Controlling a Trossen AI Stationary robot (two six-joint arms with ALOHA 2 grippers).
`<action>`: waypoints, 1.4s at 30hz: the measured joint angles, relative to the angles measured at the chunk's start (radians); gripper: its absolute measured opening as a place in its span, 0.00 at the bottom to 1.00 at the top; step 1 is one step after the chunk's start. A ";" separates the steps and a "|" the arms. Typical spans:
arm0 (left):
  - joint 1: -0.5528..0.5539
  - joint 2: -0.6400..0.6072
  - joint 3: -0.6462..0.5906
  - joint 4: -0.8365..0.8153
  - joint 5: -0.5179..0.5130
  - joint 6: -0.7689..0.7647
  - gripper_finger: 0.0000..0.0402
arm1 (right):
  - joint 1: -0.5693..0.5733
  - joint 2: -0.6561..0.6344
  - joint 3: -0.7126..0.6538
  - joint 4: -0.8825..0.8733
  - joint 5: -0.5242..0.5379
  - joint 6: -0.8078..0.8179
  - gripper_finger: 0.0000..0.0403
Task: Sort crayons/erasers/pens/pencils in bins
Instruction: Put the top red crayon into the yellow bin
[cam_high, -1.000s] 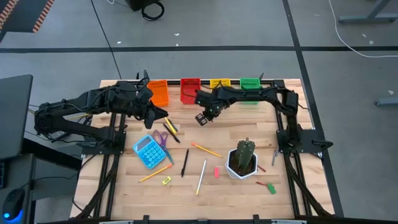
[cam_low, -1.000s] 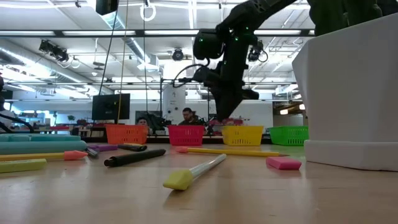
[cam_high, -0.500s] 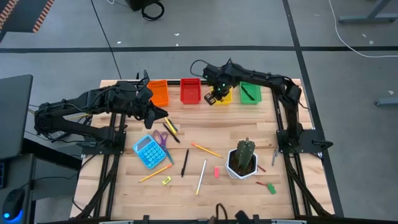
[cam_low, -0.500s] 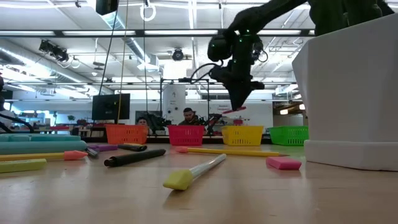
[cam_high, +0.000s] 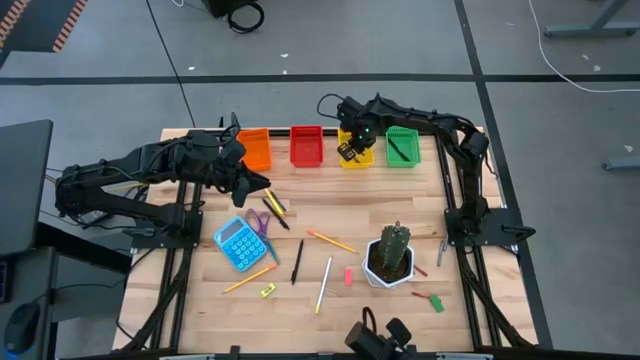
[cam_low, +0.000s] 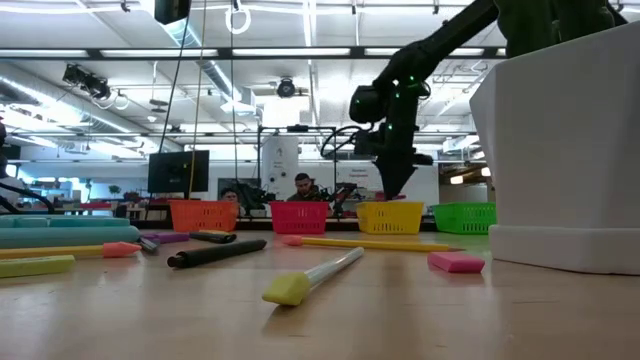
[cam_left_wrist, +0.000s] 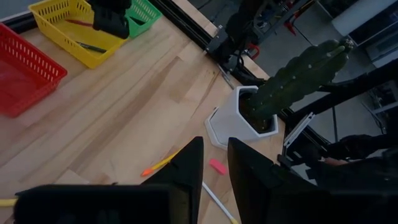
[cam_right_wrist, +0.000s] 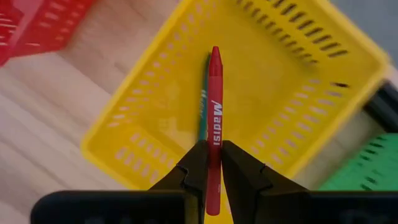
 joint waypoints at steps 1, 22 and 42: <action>0.000 0.000 0.000 0.002 0.000 0.000 0.20 | -0.001 0.000 -0.014 0.032 -0.001 0.000 0.13; 0.000 0.000 0.000 0.037 -0.005 -0.034 0.21 | -0.024 0.000 -0.206 0.303 -0.009 0.037 0.13; 0.000 0.000 0.000 0.038 -0.008 -0.056 0.23 | -0.023 0.000 -0.206 0.345 0.023 0.041 0.13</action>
